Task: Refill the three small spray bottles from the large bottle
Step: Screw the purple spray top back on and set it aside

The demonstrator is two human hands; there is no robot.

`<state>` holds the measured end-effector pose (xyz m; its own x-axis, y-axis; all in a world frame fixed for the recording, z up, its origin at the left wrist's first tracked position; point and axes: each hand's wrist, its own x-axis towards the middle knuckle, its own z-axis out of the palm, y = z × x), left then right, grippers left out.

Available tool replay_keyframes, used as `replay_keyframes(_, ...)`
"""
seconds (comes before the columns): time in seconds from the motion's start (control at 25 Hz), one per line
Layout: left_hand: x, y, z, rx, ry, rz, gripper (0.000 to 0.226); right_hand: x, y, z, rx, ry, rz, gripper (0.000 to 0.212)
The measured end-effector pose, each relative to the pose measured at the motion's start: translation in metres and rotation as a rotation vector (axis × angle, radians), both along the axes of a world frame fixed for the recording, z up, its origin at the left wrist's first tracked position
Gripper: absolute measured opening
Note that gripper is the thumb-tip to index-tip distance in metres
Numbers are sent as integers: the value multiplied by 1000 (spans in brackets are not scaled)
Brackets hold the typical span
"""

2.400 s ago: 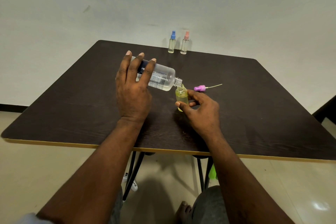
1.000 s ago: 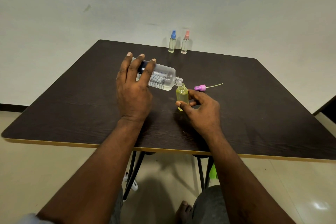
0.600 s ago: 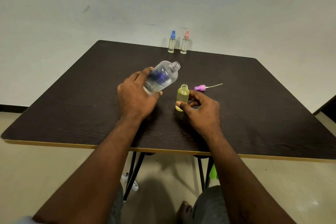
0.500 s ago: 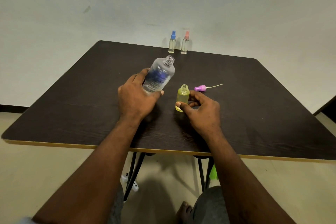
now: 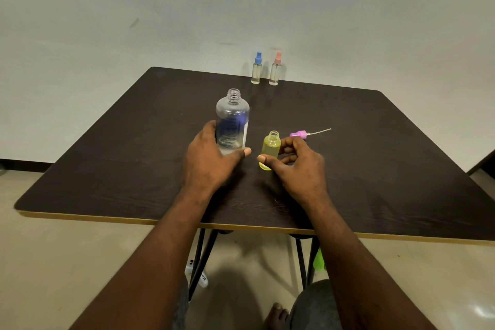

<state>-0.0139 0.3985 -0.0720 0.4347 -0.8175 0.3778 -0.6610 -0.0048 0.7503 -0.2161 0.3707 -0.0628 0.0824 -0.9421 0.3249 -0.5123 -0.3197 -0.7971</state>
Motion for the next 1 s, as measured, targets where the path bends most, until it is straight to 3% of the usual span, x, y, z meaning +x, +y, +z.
replay_keyframes(0.08,-3,8,-3,9,-10,79,87,-3,1,1,-20,-158,-28,41)
replay_keyframes(0.16,-8,18,-6,-17,-33,167,68,-8,-2,2,-18,-318,-128,20)
replay_keyframes(0.24,-14,26,-7,5,-57,118,50,-11,-6,1,-11,-336,-231,5)
replay_keyframes(0.44,-37,26,-1,75,-190,-174,35,-7,-11,0,0,-187,-247,9)
replay_keyframes(0.64,-59,9,0,140,-192,-128,60,-13,-27,-1,-44,-33,-245,30)
replay_keyframes(0.8,-65,4,2,180,-312,-87,62,-17,-58,3,-22,348,-269,51)
replay_keyframes(0.92,-64,3,1,163,-345,-100,57,-17,-72,6,-6,607,-307,42)
replay_keyframes(1.0,-61,3,1,158,-341,-109,55,-15,-72,3,-45,627,-328,30)
